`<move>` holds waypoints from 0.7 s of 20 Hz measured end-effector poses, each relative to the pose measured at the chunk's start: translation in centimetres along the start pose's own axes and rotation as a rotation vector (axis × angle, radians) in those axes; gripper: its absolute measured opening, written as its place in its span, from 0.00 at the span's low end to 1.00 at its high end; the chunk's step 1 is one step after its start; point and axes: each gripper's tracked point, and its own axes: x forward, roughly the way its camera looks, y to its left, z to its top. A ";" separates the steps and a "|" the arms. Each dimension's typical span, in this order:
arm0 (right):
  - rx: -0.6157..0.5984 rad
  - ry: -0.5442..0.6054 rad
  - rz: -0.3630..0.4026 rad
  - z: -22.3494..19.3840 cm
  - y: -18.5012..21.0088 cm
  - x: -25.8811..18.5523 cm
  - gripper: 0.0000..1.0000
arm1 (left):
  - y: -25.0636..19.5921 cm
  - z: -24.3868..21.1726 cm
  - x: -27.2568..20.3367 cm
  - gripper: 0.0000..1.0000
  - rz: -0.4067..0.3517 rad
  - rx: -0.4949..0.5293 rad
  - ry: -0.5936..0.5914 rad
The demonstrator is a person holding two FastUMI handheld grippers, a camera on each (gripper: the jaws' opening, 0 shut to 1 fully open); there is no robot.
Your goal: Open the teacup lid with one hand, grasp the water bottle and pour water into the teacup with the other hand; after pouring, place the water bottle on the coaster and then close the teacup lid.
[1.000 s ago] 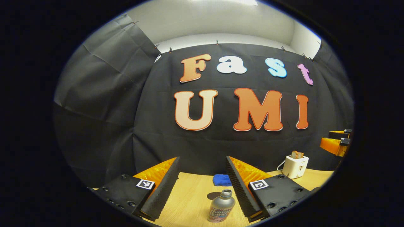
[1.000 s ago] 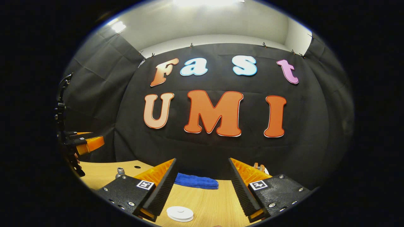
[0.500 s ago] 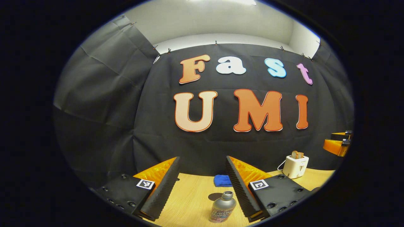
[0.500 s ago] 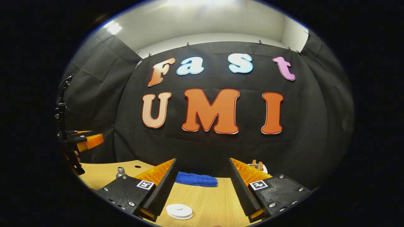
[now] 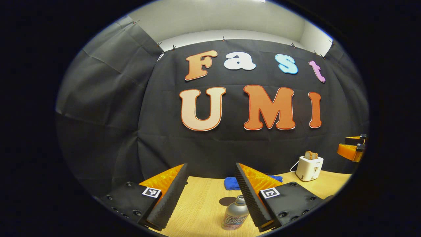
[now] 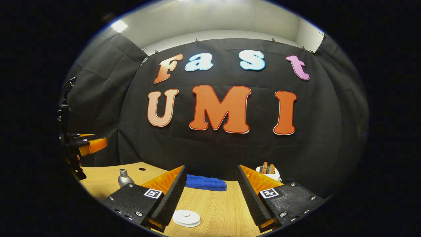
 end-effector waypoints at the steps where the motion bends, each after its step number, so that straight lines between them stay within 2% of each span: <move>1: -0.005 0.007 0.002 -0.4 0.1 0.0 0.92 | 0.0 -0.2 0.0 0.94 -0.004 -0.002 0.005; 9: 0.004 0.051 0.026 -2.6 0.8 -0.3 0.92 | -0.8 -1.5 -0.4 0.94 -0.055 -0.029 0.035; 14: 0.016 0.058 0.022 -3.6 0.6 -0.7 0.93 | -0.9 -2.1 -1.2 0.94 -0.051 -0.018 0.037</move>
